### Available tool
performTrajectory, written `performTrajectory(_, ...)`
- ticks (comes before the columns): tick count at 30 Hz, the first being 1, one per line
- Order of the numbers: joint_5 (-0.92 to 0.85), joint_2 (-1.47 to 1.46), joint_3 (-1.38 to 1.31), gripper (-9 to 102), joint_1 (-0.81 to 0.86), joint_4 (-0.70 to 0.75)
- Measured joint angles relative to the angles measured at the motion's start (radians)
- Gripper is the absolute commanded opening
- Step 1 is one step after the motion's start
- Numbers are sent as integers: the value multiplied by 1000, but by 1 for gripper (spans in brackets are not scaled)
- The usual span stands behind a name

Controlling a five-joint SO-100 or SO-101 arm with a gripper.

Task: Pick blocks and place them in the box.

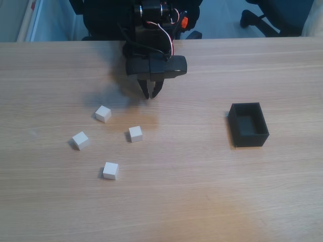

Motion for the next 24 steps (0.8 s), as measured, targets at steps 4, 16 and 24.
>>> performTrajectory(4,18,0,0,0,-6,0)
performTrajectory(16,29,0,0,0,-11,0)
performTrajectory(24,37,0,0,0,-20,0)
